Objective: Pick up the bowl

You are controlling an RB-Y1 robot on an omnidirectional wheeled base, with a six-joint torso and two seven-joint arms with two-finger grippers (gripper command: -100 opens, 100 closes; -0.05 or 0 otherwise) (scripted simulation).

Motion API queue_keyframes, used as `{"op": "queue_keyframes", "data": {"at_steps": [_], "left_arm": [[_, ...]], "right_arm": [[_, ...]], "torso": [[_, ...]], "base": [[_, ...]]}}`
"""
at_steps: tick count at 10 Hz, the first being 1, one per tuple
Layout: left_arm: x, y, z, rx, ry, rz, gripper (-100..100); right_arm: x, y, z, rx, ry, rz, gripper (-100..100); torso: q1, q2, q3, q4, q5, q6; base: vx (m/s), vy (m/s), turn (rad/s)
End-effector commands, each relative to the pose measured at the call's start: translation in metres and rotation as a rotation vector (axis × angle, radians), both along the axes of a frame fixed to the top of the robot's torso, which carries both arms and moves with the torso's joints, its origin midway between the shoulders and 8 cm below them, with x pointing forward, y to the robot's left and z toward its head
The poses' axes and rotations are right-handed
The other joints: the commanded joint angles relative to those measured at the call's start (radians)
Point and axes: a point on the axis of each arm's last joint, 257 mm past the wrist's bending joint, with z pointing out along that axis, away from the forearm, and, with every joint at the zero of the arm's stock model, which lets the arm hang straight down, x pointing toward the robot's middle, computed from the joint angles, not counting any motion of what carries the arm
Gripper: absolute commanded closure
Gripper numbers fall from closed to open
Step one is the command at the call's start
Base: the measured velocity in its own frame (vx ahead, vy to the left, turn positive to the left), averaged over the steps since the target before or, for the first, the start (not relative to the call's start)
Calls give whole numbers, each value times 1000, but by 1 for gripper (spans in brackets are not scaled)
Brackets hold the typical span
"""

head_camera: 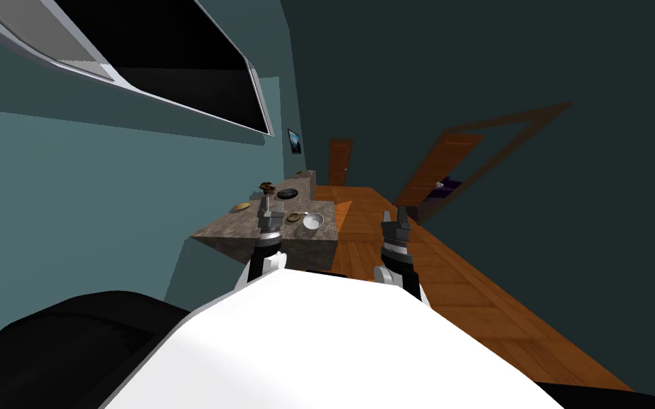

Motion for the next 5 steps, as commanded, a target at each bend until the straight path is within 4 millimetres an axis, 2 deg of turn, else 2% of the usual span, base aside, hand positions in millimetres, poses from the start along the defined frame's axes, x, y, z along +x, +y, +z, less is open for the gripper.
{"op": "queue_keyframes", "data": {"at_steps": [1, 5], "left_arm": [[3, -1, -3, 27, 22, -15, -100], [18, 9, -15, 73, 119, -40, -100]], "right_arm": [[0, 0, 0, 0, 0, 0, 0], [0, 0, 0, 0, 0, 0, 0]], "torso": [[0, 0, 0, 0, 0, 0], [-4, 1, 0, 0, -1, 0]], "base": [[-1, -17, -2], [-11, -56, -4]]}}
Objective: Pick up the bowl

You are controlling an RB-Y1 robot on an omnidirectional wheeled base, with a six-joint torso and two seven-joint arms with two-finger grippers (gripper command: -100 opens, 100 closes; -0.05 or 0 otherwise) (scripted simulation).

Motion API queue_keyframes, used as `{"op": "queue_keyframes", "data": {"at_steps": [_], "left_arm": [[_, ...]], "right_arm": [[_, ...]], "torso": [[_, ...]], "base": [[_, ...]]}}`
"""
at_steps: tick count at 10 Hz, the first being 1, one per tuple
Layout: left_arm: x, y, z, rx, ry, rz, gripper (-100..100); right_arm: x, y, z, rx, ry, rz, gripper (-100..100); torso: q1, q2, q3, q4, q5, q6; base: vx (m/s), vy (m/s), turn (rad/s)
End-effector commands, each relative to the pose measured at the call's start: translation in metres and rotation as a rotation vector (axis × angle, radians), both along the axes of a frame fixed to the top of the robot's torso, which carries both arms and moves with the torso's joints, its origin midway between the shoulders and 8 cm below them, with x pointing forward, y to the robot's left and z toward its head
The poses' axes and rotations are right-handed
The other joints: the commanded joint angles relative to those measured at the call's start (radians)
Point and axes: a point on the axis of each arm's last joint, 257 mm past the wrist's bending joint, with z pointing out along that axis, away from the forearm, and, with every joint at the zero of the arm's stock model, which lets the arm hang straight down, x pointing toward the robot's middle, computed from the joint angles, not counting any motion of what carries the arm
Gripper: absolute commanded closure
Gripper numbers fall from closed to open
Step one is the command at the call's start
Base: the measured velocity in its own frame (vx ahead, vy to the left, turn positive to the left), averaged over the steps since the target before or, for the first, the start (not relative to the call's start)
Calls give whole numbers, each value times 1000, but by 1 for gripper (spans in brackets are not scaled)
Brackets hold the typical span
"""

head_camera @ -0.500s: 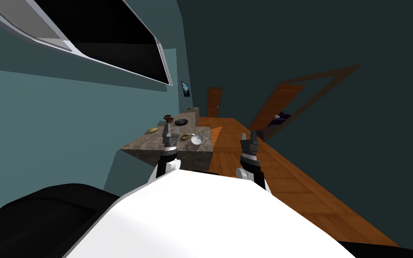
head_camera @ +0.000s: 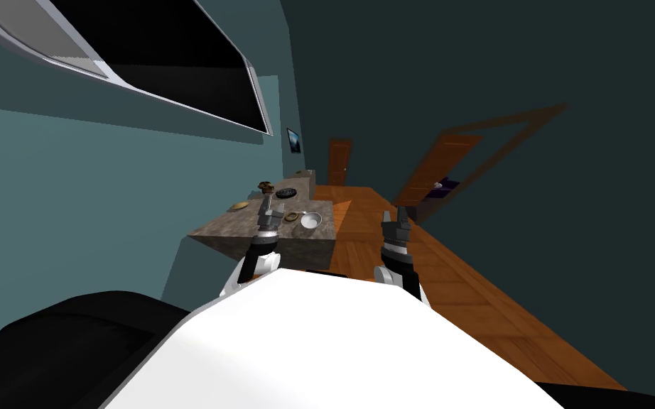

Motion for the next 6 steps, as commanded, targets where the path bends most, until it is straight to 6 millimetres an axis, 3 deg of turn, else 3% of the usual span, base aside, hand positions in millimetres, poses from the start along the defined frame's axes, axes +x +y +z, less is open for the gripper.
{"op": "queue_keyframes", "data": {"at_steps": [1, 6], "left_arm": [[4, 3, -5, 3, 30, -1, -100], [19, 22, -23, -5, 151, 7, -100]], "right_arm": [[0, 0, 0, 0, 0, 0, 0], [0, 0, 0, 0, 0, 0, 0]], "torso": [[0, 0, 0, 0, 0, 0], [1, 0, 0, 0, 0, 0]], "base": [[-13, -57, 0], [-8, -65, -9]]}}
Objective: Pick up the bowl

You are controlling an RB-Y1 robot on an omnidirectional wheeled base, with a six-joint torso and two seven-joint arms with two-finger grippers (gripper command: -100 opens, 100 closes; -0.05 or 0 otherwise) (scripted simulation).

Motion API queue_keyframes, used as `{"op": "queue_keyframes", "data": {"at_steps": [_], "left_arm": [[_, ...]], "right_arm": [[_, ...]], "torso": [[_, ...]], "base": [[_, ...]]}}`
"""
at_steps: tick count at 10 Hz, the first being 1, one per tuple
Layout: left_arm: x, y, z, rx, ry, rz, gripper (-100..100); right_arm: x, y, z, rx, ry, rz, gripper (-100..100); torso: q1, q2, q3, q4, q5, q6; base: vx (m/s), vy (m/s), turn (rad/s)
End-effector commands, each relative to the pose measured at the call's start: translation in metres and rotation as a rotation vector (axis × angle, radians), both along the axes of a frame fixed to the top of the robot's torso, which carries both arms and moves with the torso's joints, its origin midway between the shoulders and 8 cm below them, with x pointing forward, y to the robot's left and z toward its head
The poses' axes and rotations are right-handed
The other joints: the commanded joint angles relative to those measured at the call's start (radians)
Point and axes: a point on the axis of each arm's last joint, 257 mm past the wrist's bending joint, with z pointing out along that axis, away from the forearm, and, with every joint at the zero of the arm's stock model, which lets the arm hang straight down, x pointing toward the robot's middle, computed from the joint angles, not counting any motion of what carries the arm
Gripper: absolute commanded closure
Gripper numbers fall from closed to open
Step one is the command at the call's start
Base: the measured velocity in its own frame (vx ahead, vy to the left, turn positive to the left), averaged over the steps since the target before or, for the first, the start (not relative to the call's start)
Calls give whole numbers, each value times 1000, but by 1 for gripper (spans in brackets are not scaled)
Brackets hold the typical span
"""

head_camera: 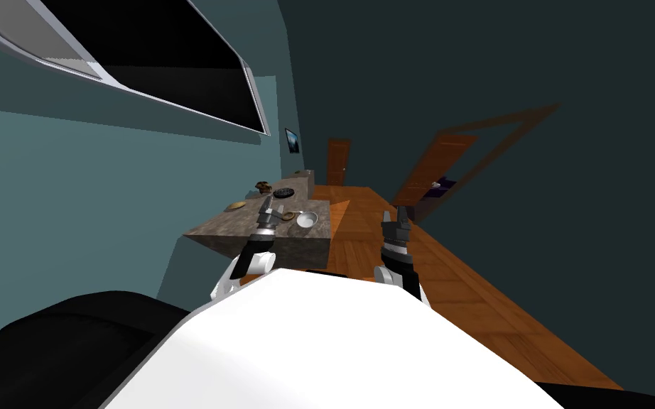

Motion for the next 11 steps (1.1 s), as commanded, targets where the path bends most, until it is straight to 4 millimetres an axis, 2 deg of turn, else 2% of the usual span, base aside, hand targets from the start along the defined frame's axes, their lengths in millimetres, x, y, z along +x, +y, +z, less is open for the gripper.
{"op": "queue_keyframes", "data": {"at_steps": [1, 9, 11], "left_arm": [[4, 9, -6, -8, 42, 6, -100], [19, 44, -38, -64, 227, 37, -100], [21, 45, -47, -70, 263, 42, -100]], "right_arm": [[0, 0, 0, 0, 0, 0, 0], [0, 0, 0, 0, 0, 0, 0], [0, 0, 0, 0, 0, 0, 0]], "torso": [[0, 0, 0, 0, 0, 0], [-1, 0, 0, 0, 0, 0], [-1, 0, 0, 0, 0, 0]], "base": [[-15, -67, -18], [-16, -76, -11], [-10, -50, 0]]}}
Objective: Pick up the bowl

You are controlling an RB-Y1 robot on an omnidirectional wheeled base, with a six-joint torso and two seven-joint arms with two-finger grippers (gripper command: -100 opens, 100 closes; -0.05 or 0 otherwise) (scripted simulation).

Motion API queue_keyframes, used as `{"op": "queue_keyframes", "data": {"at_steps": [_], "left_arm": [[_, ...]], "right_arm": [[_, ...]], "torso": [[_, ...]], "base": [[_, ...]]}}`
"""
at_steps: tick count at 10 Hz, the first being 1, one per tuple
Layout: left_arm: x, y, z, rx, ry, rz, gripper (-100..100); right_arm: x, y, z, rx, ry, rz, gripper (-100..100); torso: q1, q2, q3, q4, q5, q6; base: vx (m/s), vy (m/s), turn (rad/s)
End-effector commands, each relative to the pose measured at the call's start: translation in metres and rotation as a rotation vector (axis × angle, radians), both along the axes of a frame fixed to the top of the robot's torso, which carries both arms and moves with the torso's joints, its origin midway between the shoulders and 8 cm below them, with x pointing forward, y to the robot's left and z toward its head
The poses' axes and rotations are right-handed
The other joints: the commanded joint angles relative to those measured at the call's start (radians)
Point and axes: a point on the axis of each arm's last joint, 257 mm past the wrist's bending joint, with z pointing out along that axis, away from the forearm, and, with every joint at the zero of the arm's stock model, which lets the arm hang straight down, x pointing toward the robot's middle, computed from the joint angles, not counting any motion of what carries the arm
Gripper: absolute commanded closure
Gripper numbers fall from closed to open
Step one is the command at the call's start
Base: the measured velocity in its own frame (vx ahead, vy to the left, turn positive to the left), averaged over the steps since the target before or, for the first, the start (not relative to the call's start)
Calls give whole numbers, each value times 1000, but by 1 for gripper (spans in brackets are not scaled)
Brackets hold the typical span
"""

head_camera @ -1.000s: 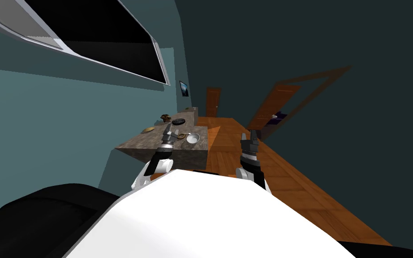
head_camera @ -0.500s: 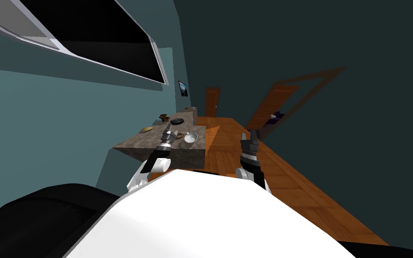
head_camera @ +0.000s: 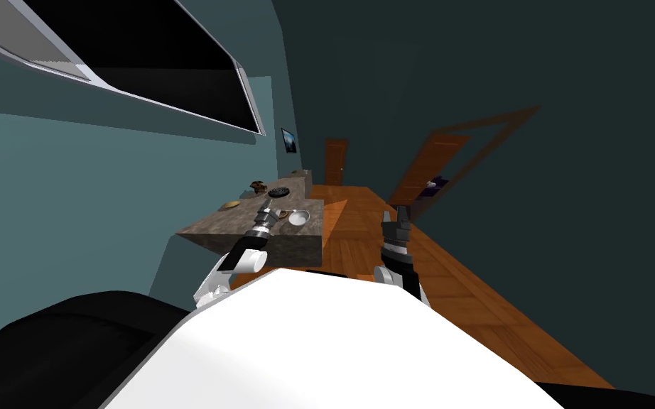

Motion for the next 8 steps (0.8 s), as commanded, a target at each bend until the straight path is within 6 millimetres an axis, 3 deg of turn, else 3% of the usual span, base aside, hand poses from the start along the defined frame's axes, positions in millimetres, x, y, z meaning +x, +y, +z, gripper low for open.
{"op": "queue_keyframes", "data": {"at_steps": [1, 8], "left_arm": [[2, 8, -8, -16, 40, 8, -100], [5, 33, -37, -69, 189, 36, -100]], "right_arm": [[0, 0, 0, 0, 0, 0, 0], [0, 0, 0, 0, 0, 0, 0]], "torso": [[0, 0, 0, 0, 0, 0], [-1, -1, 0, 0, 0, 0]], "base": [[-2, -62, -20], [-7, -65, -7]]}}
